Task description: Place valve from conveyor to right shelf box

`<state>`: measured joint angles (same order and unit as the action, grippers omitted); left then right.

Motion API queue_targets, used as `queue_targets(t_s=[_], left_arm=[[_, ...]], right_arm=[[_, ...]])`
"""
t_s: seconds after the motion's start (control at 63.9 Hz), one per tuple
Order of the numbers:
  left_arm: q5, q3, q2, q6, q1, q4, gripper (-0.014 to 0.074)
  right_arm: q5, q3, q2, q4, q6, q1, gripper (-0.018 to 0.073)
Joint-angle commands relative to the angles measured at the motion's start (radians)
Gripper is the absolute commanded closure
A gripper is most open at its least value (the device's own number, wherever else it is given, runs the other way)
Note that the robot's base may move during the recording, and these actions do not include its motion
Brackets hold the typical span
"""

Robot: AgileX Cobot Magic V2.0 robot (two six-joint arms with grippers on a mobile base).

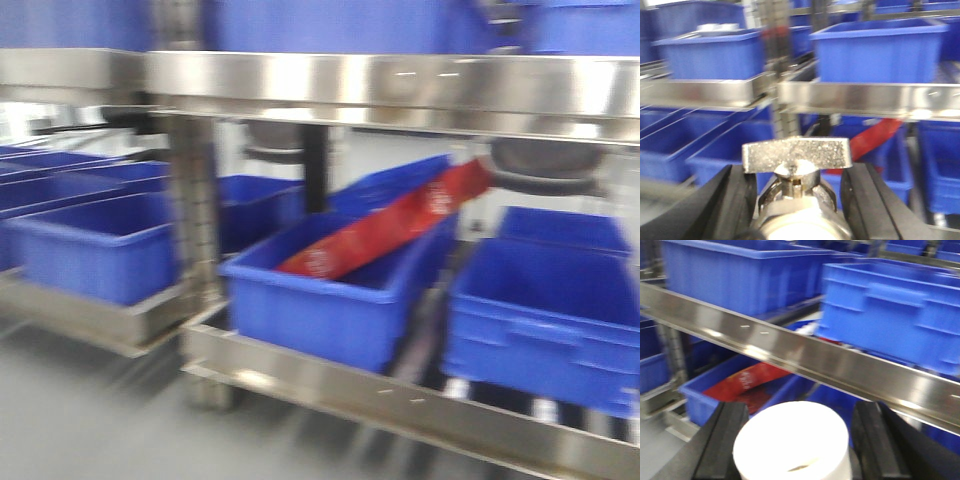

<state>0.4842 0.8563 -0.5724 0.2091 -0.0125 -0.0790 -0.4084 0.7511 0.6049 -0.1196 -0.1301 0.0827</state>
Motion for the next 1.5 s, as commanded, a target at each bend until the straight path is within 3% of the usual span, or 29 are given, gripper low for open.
queue_targets(t_s=[0.0,1.486], left_arm=[[-0.056,0.007,0.007,-0.005,0.007,-0.008,0.0708],[-0.057,0.007,0.007,-0.005,0.007,-0.008,0.0708]], right_arm=[[0.079,0.018,-0.007,0.005,-0.003,-0.001,0.0712],[0.079,0.018,-0.007,0.005,-0.003,-0.001,0.0712]])
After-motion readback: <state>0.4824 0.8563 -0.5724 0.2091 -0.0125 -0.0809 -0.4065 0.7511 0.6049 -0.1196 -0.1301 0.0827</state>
